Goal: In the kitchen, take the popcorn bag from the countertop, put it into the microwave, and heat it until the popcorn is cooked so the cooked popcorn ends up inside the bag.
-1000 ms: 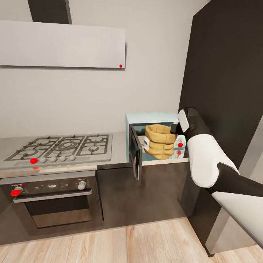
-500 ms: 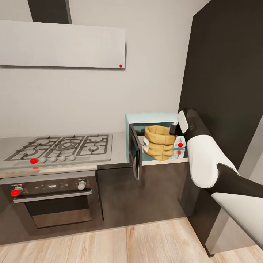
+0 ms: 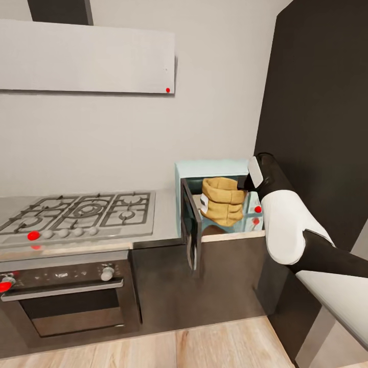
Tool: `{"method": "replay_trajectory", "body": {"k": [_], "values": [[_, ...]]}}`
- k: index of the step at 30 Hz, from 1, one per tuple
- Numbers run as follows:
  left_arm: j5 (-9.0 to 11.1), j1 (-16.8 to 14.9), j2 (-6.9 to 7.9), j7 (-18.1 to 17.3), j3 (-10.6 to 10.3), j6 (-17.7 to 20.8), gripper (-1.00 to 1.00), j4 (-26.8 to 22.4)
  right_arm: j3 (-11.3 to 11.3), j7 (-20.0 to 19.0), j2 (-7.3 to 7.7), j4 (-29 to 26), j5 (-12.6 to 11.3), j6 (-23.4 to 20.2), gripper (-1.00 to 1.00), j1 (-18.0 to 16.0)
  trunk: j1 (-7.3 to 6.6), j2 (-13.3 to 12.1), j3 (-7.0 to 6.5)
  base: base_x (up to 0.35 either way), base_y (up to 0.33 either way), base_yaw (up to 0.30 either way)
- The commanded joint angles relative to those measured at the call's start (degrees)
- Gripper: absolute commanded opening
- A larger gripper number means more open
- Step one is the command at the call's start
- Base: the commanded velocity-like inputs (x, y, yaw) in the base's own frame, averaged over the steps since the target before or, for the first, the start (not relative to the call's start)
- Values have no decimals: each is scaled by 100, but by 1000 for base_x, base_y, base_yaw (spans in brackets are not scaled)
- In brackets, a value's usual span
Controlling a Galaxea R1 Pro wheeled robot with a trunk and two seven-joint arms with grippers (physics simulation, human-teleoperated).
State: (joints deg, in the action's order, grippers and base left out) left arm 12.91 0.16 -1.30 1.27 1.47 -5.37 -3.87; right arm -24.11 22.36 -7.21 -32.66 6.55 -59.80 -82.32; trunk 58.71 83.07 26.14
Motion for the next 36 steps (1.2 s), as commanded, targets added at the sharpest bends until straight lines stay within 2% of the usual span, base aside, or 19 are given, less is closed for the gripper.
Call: {"method": "replay_trajectory", "body": {"k": [1, 13, 18, 29, 36], "values": [[11, 2, -2, 13, 12, -8, 100, -8, -41, -21, -9, -6, 52, -20, -100, 0, 2, 3, 5, 221, 0, 0], [10, 2, -2, 13, 16, -8, 100, -8, -41, -8, -7, -3, 64, -20, -100, 9, 2, 3, 5, 120, 0, 0], [10, 2, -2, 13, 19, -8, 100, -8, -20, -25, 1, -3, 66, -20, -100, 303, 2, 3, 5, 1, 0, 0], [10, 2, -4, 11, 20, -8, 100, -4, -8, -21, 0, -11, 85, -20, -100, 340, 2, 3, 5, 8, 0, 0], [10, 2, -2, 8, 17, -8, 100, -5, -6, -28, -12, -14, 84, -20, -100, 340, 2, 3, 5, 277, 0, 0]]}}
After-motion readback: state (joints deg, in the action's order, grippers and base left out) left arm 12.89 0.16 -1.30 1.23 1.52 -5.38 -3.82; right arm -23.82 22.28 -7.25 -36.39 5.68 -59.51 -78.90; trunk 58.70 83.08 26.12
